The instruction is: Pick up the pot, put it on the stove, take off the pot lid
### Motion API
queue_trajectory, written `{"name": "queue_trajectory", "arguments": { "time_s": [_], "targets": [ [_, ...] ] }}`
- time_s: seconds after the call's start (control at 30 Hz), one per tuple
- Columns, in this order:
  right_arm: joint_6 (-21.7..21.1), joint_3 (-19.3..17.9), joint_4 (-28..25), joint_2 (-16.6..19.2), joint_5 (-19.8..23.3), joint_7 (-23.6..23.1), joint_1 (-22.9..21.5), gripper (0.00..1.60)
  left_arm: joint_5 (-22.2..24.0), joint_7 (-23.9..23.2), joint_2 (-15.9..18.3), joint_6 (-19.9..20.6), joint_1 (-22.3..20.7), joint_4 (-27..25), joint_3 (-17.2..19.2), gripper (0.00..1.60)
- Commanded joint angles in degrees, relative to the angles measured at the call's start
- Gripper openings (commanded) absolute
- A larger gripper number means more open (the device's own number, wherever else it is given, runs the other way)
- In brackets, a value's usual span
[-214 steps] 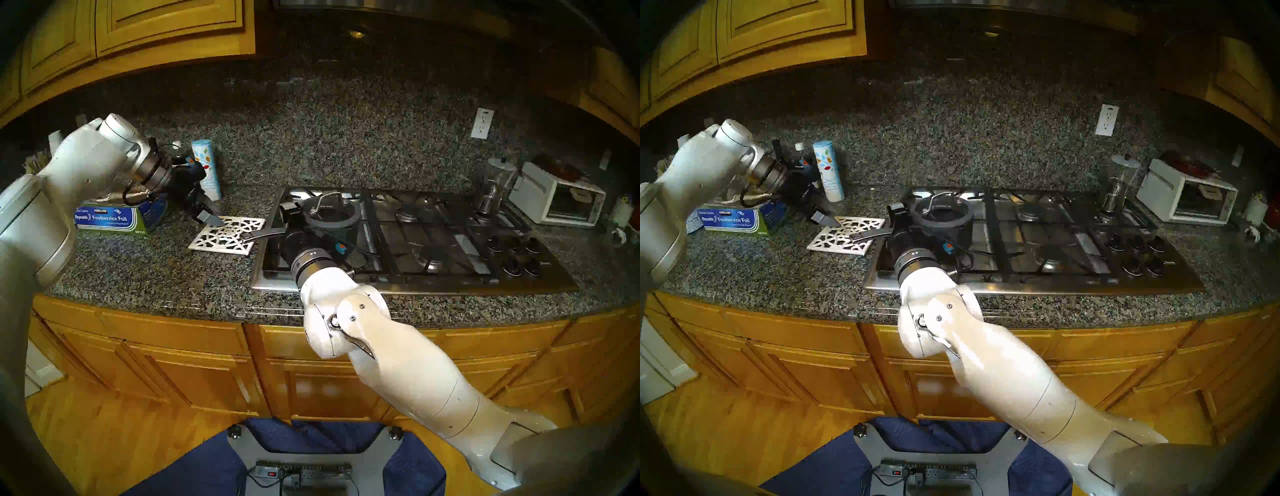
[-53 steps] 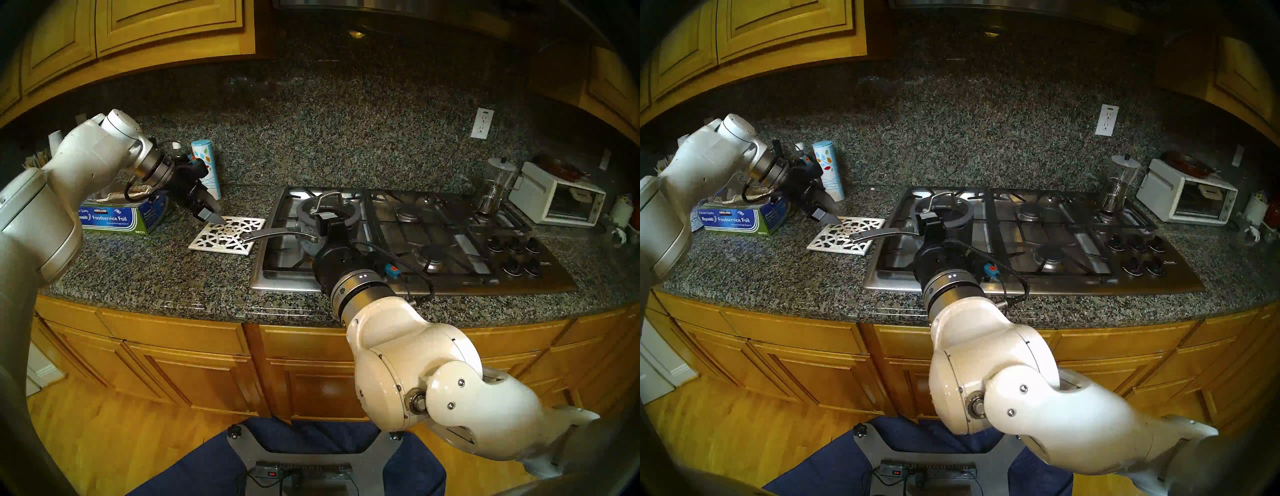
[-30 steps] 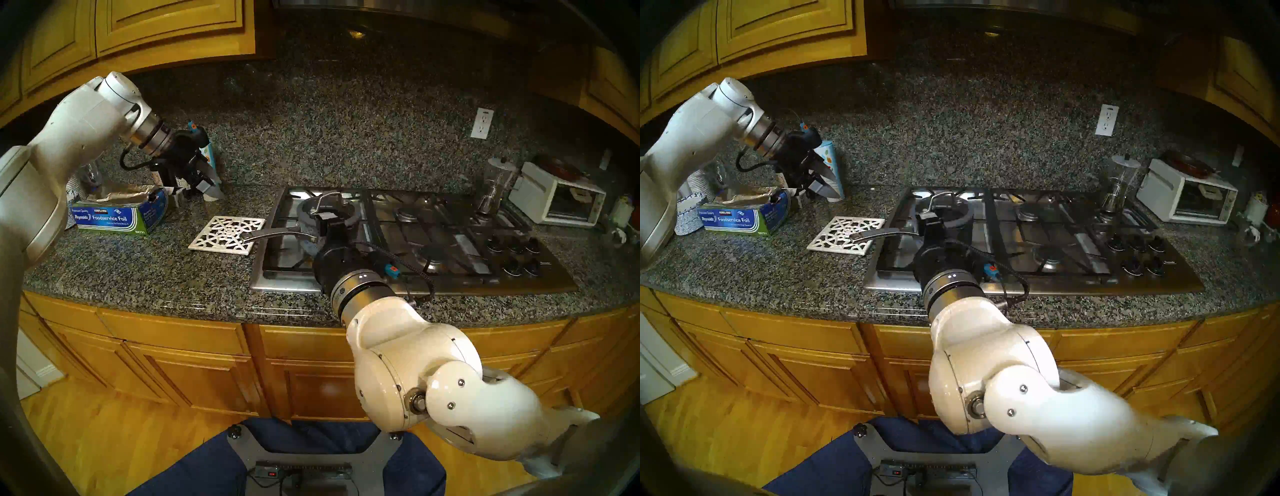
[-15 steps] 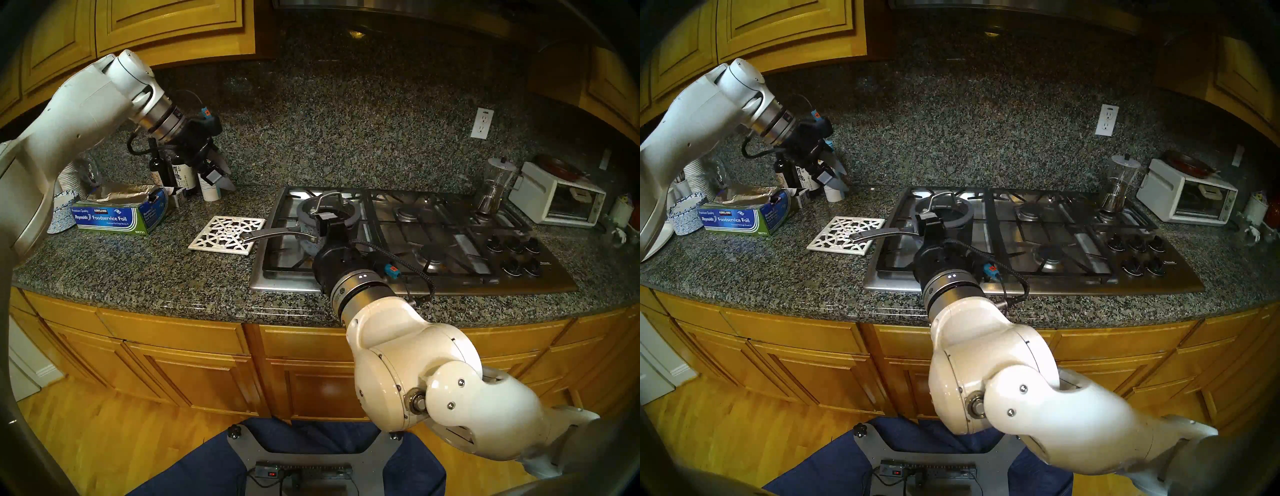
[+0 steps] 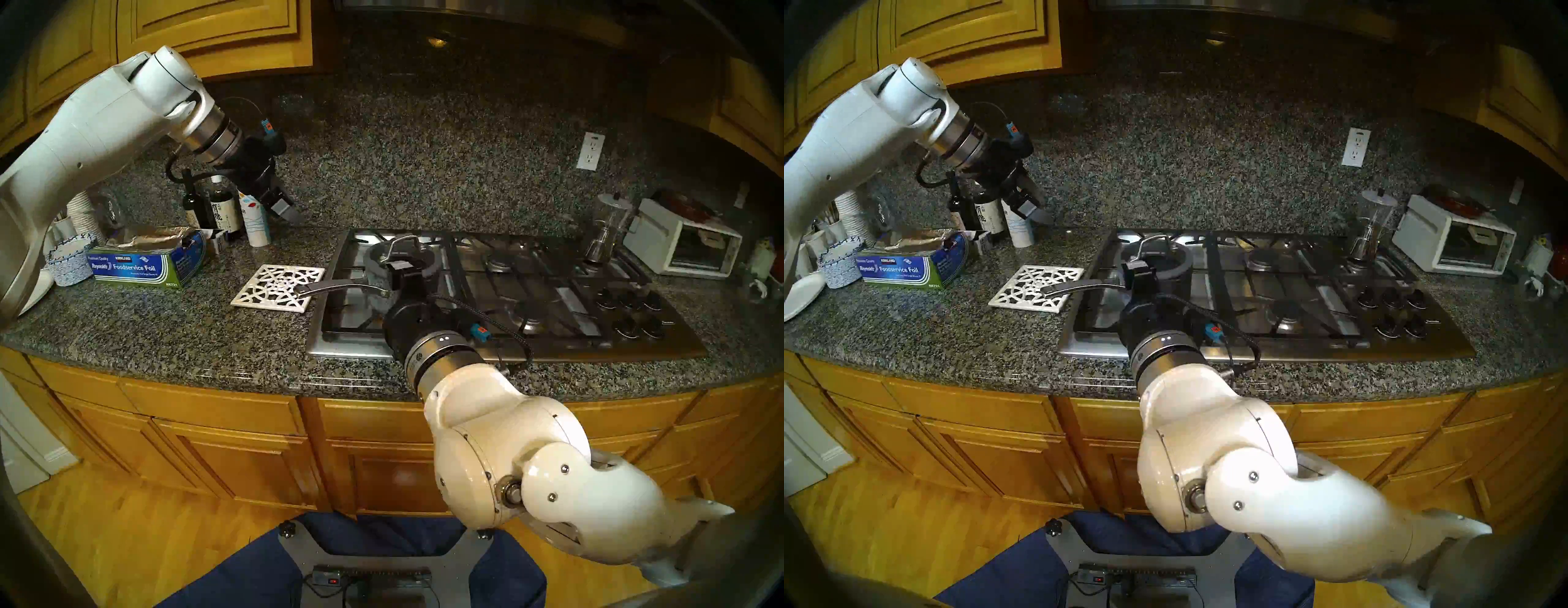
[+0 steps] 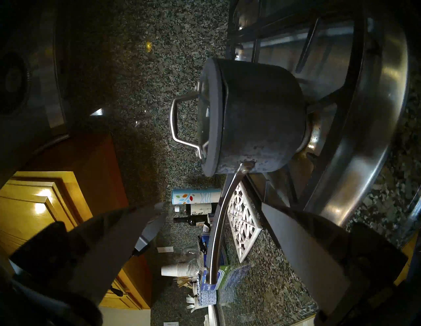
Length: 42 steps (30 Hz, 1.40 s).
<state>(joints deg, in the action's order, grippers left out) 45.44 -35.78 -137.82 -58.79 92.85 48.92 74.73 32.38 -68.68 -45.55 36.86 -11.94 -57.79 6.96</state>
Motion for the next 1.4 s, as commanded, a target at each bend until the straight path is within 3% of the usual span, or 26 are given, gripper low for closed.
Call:
{"name": "queue_trajectory", "arguments": {
  "time_s": [0.0,0.37,0.7,0.97,1.07,1.1,1.37],
  "targets": [
    [0.0,-0.7,-1.4,-0.3,-0.6,-0.7,-1.0,1.6,5.1,-5.0,4.0,4.3,-3.9,-5.8,0.3,1.6],
    [0.0,-0.7,-1.4,-0.3,-0.6,-0.6,-1.0,1.6,12.7,2.5,8.1,10.9,-5.0,-13.2,-1.3,1.6],
    [0.0,-0.7,-1.4,-0.3,-0.7,-0.6,-1.0,1.6,18.6,6.9,10.1,15.0,-6.0,-16.9,-2.8,1.6],
    [0.0,-0.7,-1.4,-0.3,-0.7,-0.6,-1.0,1.6,22.9,10.7,9.1,16.7,-6.1,-19.1,-4.8,1.6],
    [0.0,-0.7,-1.4,-0.3,-0.7,-0.6,-1.0,1.6,23.5,10.2,8.6,16.9,-6.4,-19.2,-5.3,1.6],
    [0.0,-0.7,-1.4,-0.3,-0.7,-0.6,-1.0,1.6,24.4,12.2,8.5,17.1,-6.4,-19.5,-5.4,1.6],
    [0.0,-0.7,-1.4,-0.3,-0.7,-0.6,-1.0,1.6,26.0,12.5,6.7,17.5,-7.3,-18.8,-6.1,1.6]
  ]
}}
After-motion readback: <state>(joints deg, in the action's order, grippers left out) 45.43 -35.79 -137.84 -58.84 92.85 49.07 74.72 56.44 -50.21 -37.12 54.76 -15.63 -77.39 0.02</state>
